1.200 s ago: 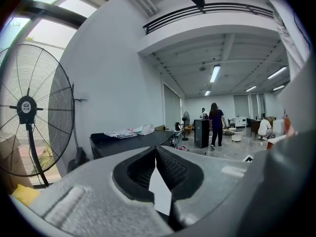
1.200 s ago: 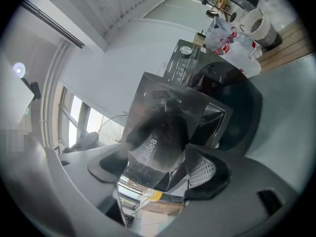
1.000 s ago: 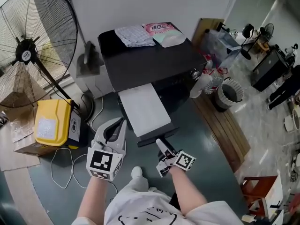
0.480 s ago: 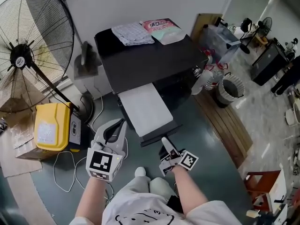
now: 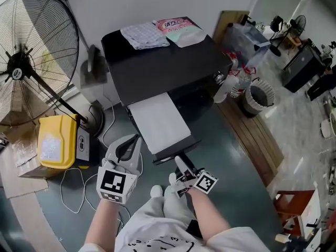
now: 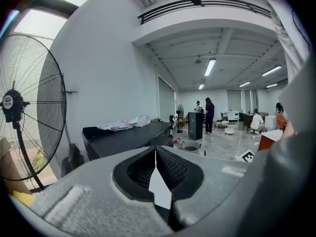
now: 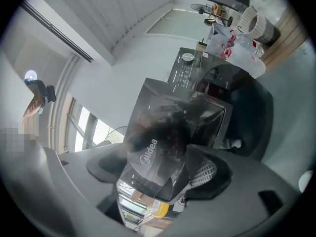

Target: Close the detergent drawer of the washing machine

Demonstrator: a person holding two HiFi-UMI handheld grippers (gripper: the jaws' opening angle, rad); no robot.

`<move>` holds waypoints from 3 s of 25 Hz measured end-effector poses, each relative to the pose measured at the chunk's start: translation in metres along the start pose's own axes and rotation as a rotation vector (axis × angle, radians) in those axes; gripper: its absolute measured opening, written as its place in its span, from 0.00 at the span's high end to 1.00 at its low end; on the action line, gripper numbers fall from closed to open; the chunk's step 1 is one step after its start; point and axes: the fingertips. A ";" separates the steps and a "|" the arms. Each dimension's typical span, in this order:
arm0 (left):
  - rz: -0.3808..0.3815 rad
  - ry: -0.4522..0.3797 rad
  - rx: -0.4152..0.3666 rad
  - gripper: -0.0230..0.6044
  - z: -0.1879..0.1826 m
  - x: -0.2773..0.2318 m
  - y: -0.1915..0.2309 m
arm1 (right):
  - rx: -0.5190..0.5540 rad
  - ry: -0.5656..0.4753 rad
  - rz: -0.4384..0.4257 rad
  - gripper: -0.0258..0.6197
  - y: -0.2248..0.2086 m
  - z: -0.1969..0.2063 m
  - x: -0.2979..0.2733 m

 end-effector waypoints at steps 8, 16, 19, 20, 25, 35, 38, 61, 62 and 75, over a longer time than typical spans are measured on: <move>-0.045 0.010 -0.002 0.94 -0.005 -0.007 0.004 | -0.018 0.041 -0.016 0.41 0.007 -0.001 -0.033; -0.098 0.002 -0.004 0.94 -0.012 -0.004 0.016 | -0.019 0.050 0.012 0.41 0.005 0.001 -0.038; -0.117 -0.002 0.003 0.94 -0.013 -0.005 0.018 | -0.021 0.055 0.016 0.41 0.007 0.000 -0.039; -0.122 -0.006 0.004 0.94 -0.015 -0.005 0.018 | -0.022 0.054 0.019 0.41 0.008 0.000 -0.039; -0.144 -0.014 0.005 0.94 -0.018 -0.003 0.018 | -0.006 0.068 0.023 0.41 0.011 0.000 -0.040; -0.209 -0.024 -0.002 0.94 -0.021 -0.005 0.035 | -0.011 0.111 0.073 0.41 0.001 0.003 -0.061; -0.220 -0.030 -0.007 0.94 -0.025 -0.006 0.040 | -0.004 0.120 0.057 0.41 0.003 0.004 -0.070; -0.261 -0.030 -0.028 0.94 -0.031 -0.036 0.061 | -0.018 0.203 0.104 0.41 -0.015 0.009 -0.122; -0.264 -0.028 -0.028 0.94 -0.031 -0.036 0.063 | -0.023 0.203 0.105 0.41 -0.015 0.010 -0.125; -0.303 -0.002 -0.032 0.94 -0.025 -0.043 0.084 | -0.036 0.233 0.116 0.41 -0.025 0.016 -0.157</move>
Point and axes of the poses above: the fingertips, and each gripper's own axes: x backward along the fingers, y to its left, z out of its underside, and after that the axes turned 12 degrees about -y, right-handed
